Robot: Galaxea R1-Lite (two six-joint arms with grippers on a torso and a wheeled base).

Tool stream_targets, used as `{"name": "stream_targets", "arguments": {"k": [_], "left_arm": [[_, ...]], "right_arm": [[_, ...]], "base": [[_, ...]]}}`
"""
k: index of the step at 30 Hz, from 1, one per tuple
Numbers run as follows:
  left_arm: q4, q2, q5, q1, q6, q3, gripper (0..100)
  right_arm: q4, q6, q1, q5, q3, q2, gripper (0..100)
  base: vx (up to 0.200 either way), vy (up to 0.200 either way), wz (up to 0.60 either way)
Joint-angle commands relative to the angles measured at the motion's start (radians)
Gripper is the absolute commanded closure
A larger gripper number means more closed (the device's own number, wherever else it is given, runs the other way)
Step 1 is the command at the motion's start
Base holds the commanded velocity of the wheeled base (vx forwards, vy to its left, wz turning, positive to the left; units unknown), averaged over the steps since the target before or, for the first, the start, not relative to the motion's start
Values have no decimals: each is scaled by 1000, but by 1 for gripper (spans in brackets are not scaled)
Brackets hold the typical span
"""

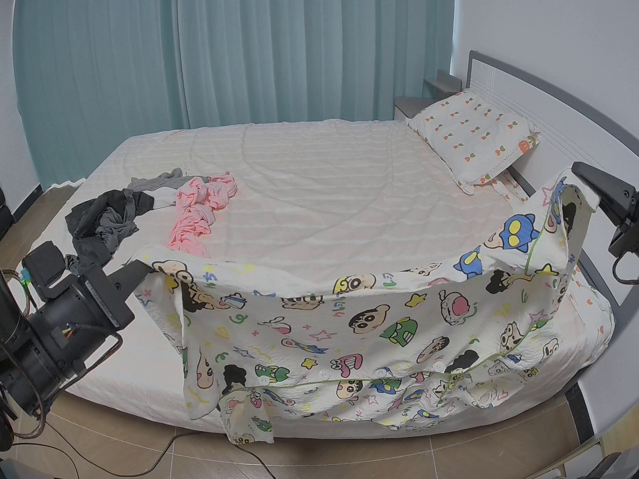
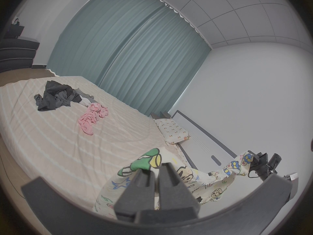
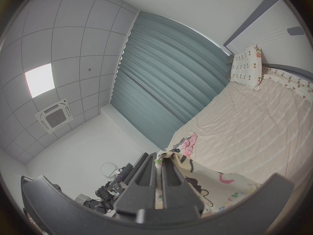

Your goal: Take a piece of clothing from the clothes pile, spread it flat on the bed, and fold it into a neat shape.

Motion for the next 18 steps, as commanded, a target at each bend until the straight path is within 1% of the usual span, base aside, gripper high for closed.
{"name": "stream_targets", "arguments": {"k": [1,9,16,18], "left_arm": [[-1,100,-21,43,-3,-55,100],[-1,180,-27,54,-1,-114,100],[-1,315,-28,97,-1,-198,100],[-1,364,-32,111,-1,-229,100]], "right_arm": [[-32,-1,-22,2,-1,84,100],[-61,-1,-46,3,-38,142,100],[-63,-2,-62,3,-83,228,100],[-64,-15,-65,3,-93,267,100]], "base": [[200,0,0],[200,0,0],[200,0,0],[200,0,0]]}}
